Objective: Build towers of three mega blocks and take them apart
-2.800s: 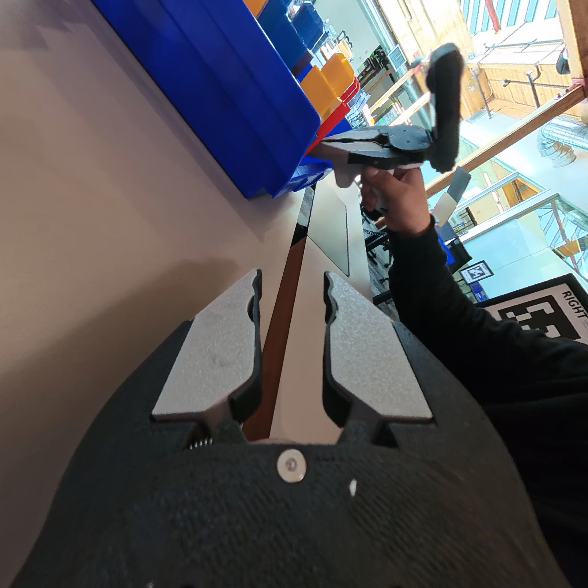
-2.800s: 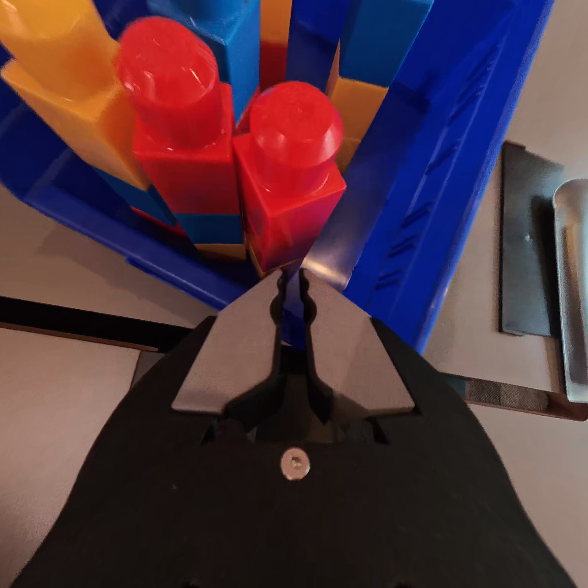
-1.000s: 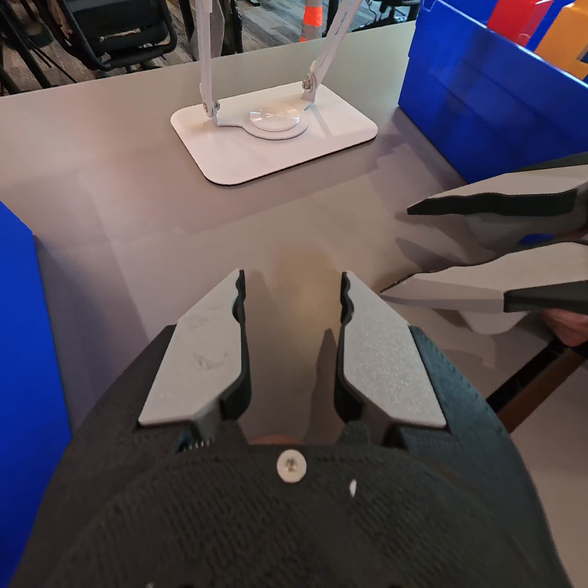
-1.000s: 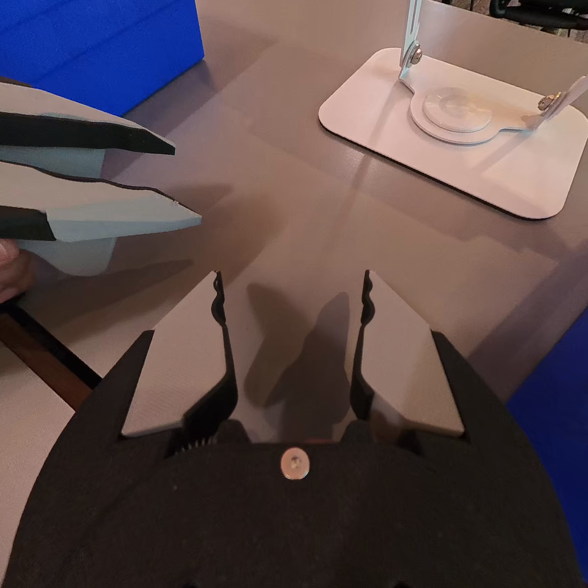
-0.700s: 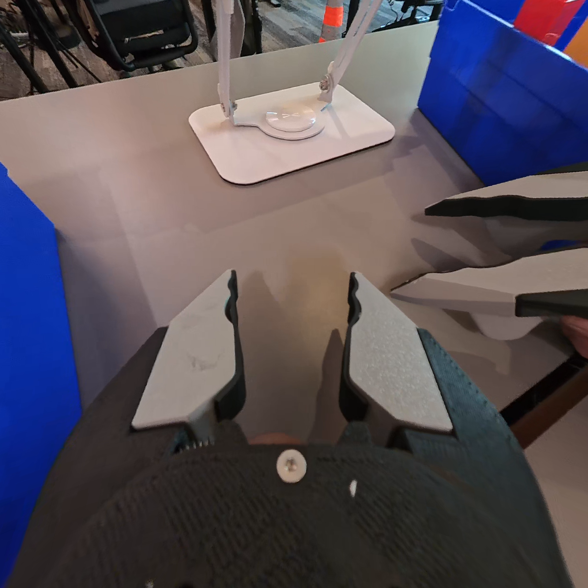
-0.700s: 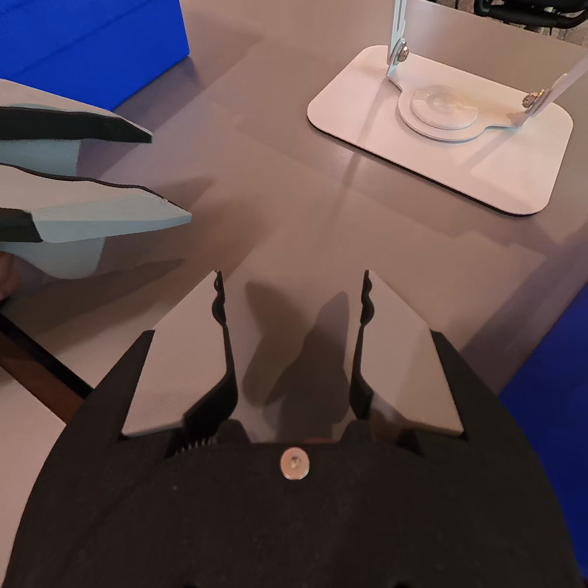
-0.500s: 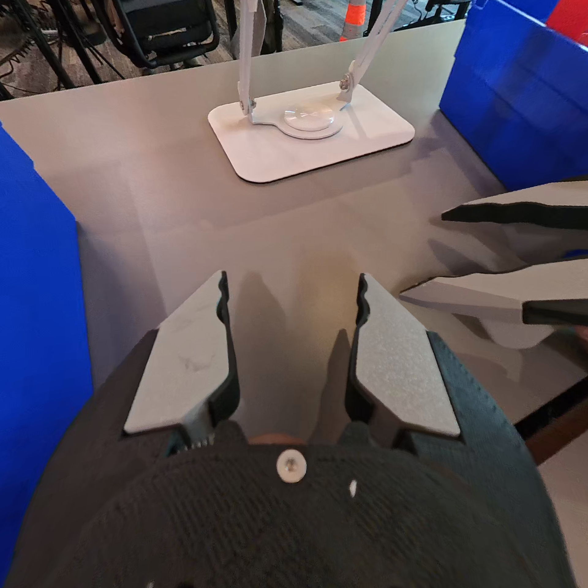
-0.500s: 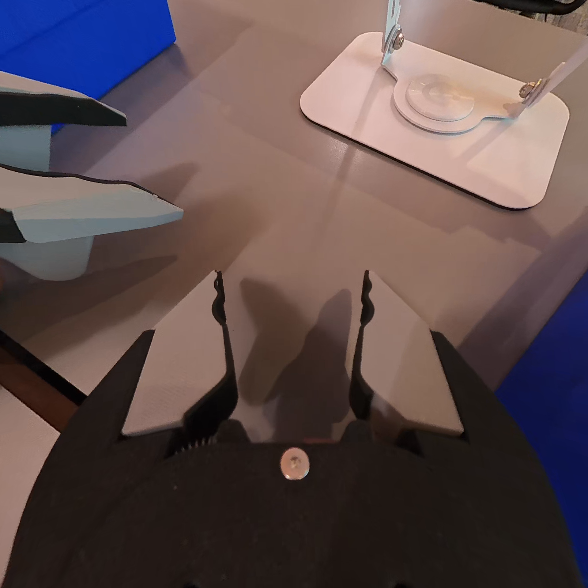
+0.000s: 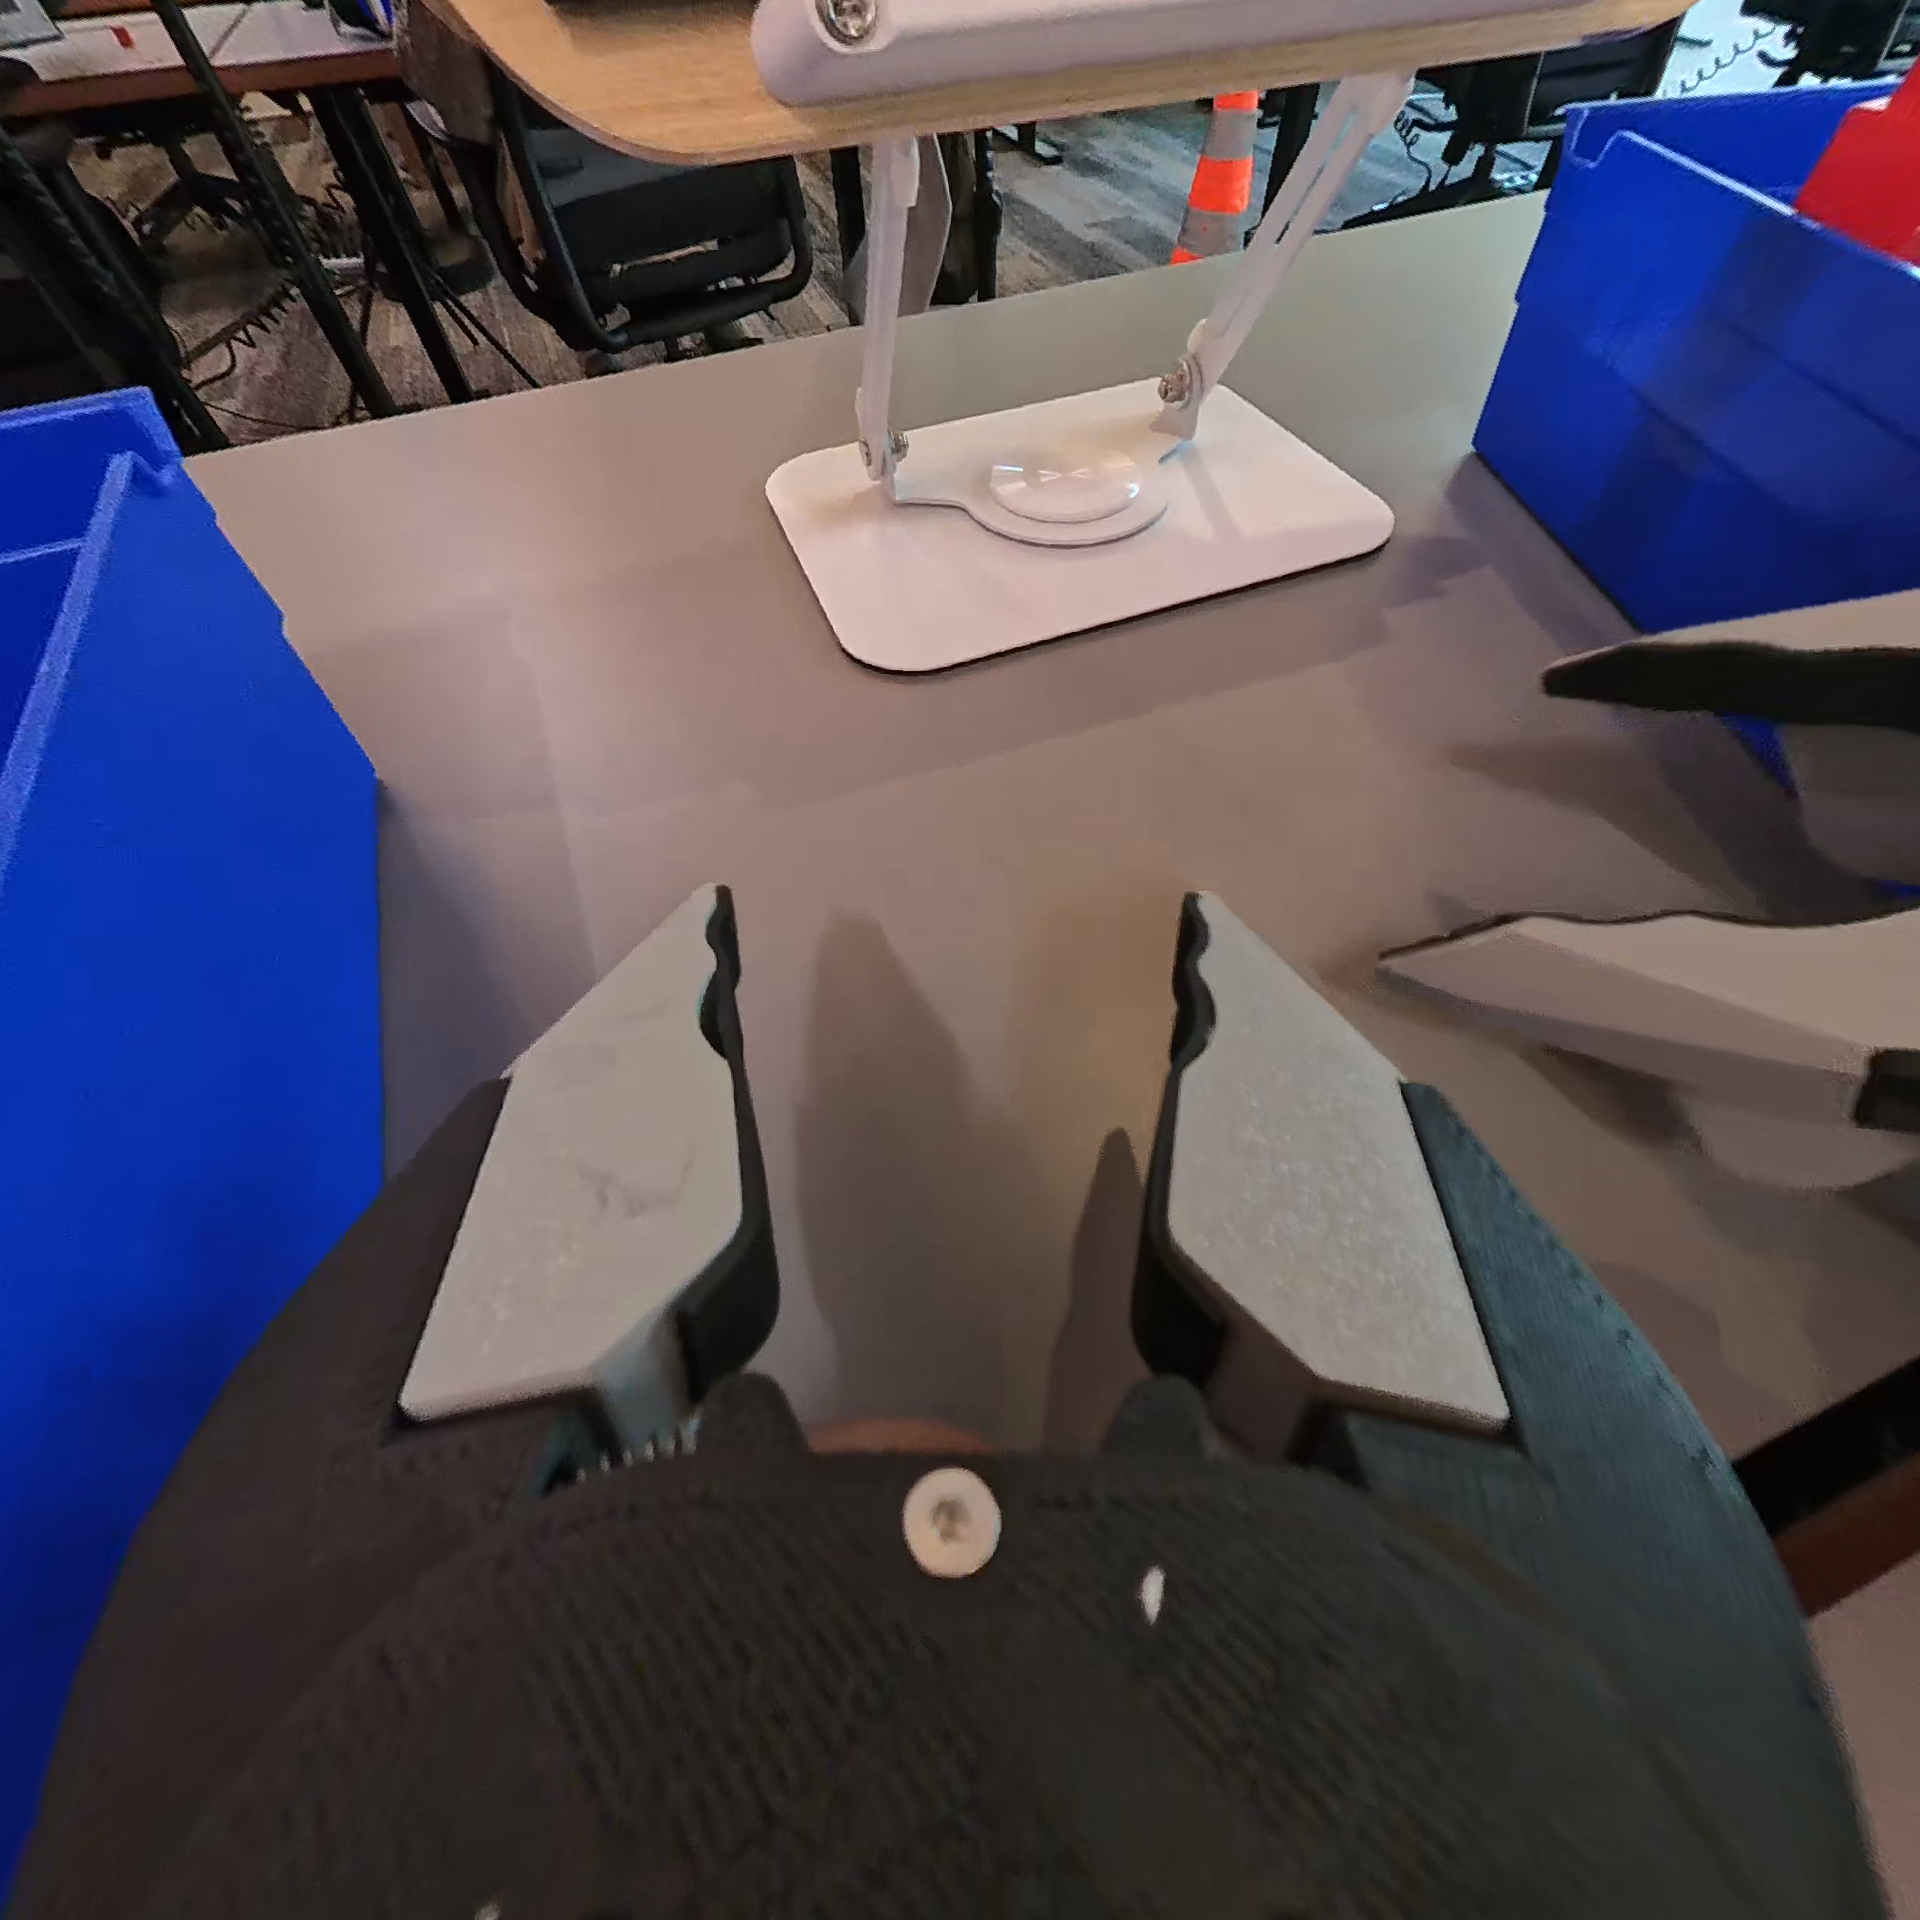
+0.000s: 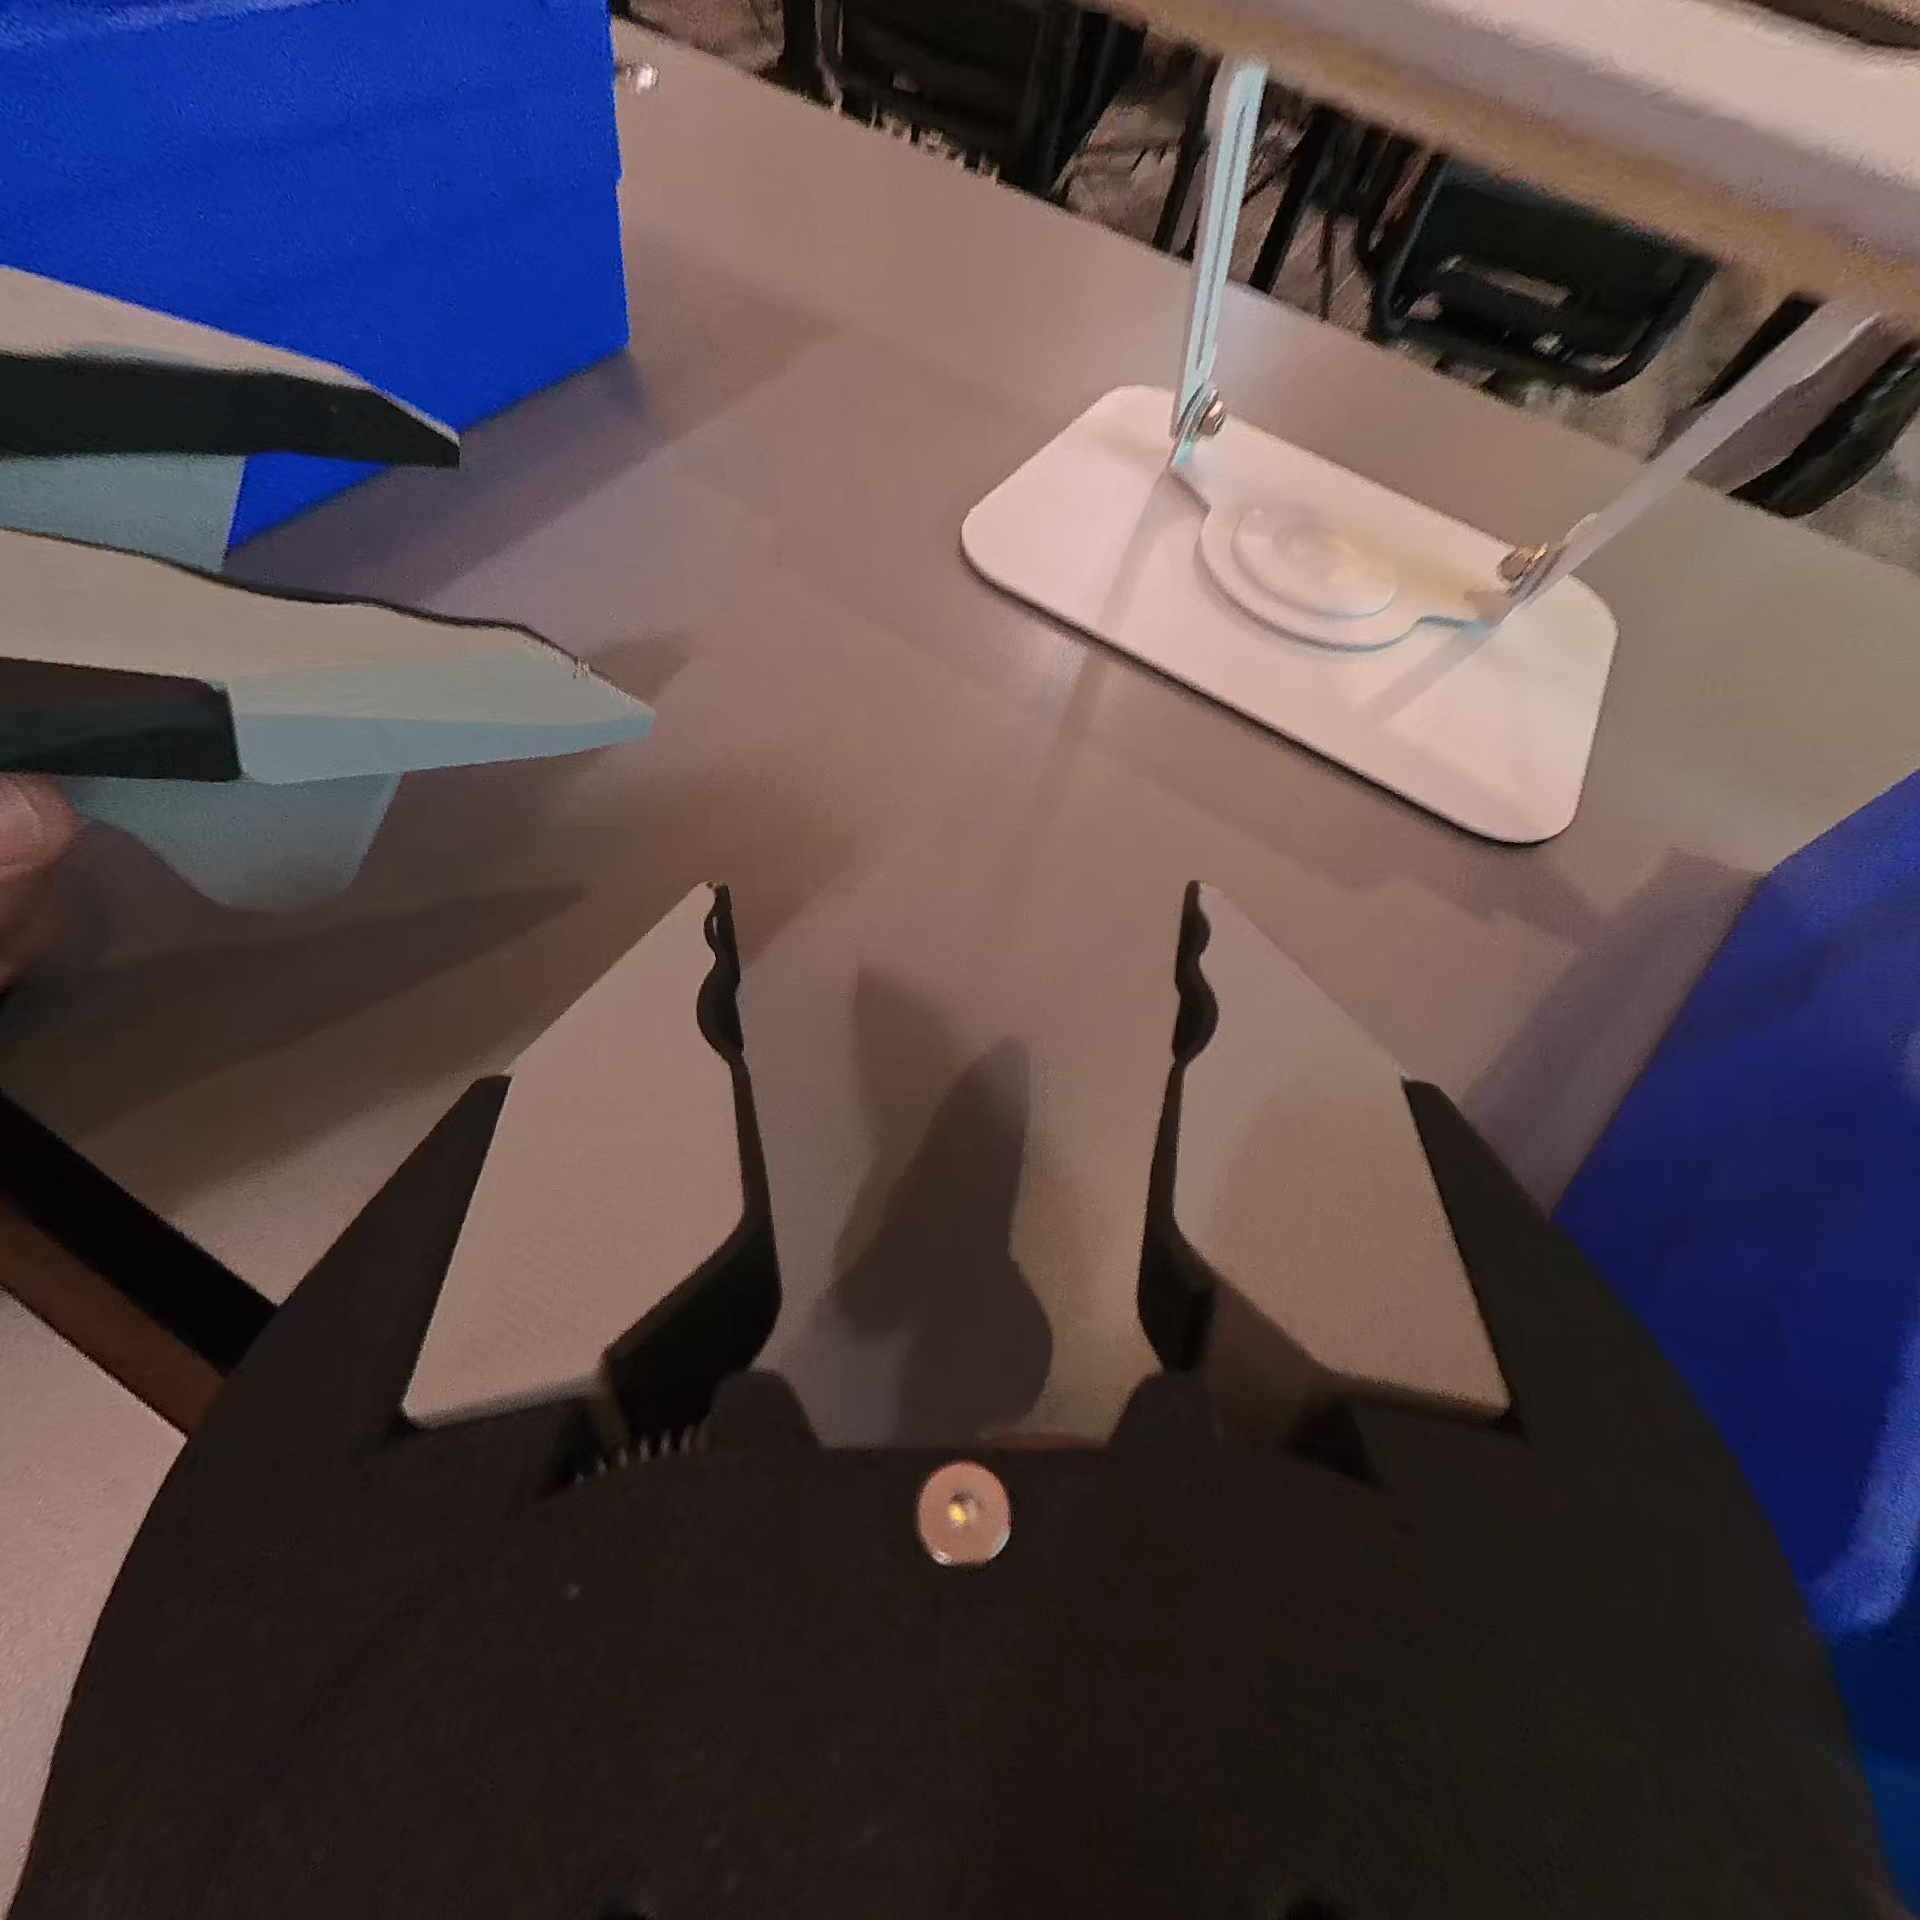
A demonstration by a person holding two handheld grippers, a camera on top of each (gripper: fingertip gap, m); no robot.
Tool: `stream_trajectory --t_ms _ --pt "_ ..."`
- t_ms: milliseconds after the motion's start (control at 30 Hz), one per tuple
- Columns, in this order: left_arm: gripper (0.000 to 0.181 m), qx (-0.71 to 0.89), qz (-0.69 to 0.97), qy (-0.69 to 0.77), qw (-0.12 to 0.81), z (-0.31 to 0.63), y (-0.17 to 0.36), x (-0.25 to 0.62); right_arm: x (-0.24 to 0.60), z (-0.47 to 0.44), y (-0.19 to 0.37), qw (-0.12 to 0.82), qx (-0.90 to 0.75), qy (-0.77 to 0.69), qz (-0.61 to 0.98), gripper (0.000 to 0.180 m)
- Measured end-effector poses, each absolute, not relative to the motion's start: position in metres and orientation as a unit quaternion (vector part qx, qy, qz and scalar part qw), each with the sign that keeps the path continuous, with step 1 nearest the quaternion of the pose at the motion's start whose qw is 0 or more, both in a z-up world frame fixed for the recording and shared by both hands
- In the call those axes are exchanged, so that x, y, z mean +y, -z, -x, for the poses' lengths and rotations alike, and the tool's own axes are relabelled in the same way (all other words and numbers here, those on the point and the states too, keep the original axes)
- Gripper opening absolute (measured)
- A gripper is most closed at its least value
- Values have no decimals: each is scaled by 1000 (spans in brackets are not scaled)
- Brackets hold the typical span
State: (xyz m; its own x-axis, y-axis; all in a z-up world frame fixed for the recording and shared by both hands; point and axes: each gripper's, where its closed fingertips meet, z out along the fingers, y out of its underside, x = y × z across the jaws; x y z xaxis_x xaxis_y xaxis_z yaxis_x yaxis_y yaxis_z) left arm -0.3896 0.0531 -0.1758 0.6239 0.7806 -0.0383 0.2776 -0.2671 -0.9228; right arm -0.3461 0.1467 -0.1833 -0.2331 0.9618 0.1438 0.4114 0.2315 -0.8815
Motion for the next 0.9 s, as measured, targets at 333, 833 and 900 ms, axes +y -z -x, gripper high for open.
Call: stream_trajectory --t_ms 333,833,900 --pt "86 -364 728 -280 510 395 165 47 177 343 126 526 -584 -403 469 95" --pt "90 -370 709 -304 517 398 158 42 173 340 125 516 -585 -416 467 99" --pt "90 -370 709 -304 518 398 158 42 171 339 125 512 -588 -420 465 99"
